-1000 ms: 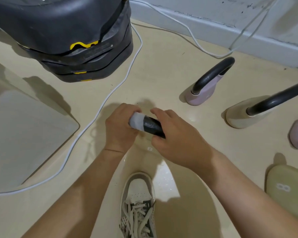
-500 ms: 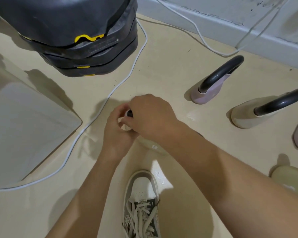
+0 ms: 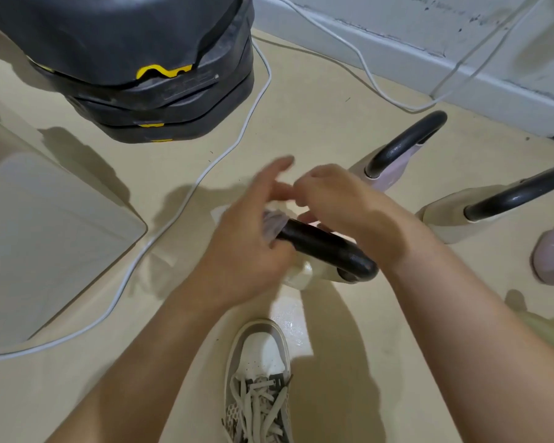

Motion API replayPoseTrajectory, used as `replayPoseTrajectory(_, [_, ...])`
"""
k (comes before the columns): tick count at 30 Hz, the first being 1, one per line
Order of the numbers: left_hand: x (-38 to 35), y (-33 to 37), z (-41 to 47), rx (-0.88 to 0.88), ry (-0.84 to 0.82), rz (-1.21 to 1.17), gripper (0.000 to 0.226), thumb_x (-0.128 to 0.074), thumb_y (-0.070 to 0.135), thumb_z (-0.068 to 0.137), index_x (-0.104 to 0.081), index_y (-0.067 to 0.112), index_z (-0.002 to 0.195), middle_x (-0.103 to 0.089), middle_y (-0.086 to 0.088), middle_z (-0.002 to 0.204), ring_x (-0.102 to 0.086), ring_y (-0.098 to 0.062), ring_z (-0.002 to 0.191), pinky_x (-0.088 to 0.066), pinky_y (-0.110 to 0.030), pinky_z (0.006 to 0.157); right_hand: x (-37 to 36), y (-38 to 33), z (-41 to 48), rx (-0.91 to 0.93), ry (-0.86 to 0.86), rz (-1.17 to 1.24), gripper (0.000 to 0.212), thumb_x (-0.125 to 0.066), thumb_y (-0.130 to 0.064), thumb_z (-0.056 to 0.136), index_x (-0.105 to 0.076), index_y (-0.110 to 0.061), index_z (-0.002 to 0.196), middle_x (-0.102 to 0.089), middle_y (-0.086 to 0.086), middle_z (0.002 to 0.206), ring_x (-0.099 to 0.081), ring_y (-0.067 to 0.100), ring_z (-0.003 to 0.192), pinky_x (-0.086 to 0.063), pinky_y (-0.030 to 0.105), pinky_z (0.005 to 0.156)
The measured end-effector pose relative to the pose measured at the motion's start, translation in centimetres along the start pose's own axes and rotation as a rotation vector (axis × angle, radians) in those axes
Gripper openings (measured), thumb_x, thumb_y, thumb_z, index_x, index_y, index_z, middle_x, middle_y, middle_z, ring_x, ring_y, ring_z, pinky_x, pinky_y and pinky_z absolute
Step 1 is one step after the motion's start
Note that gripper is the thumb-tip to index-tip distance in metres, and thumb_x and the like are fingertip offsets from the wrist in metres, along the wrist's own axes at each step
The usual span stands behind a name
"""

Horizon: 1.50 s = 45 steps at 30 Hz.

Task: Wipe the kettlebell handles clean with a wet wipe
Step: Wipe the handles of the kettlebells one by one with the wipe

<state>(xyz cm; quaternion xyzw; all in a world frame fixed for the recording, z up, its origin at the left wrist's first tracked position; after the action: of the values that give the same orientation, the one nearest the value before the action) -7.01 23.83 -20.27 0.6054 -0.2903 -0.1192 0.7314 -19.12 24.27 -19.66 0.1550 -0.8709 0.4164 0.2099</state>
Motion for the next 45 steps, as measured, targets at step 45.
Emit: replayPoseTrajectory(45, [-0.7,-5.6,-6.9,0.350,0.189,0.287,0.035,-0.072,0.016,0.076,-0.052,0.040,0.092,-0.054,0.019,0.093,-0.053,-0.005,0.085,-0.043,-0.013,0.073,-4.1,0.9,0.1,0.464,0.126,-0.650,0.020,-0.056,-0.031,0.081,-0.048,-0.023,0.098,-0.048,-0.006,0.071,-0.050,0.025,0.066,-0.034,0.031,0.055])
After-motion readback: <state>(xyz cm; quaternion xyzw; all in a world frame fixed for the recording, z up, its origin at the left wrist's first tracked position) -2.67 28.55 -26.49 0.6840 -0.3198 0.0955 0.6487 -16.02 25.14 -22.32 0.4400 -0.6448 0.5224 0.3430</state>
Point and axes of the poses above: each hand's wrist, its own z-axis towards the middle knuckle, its own x-axis out of the back of the hand, y = z × x, the point moved 6 cm from there along z, towards the middle knuckle
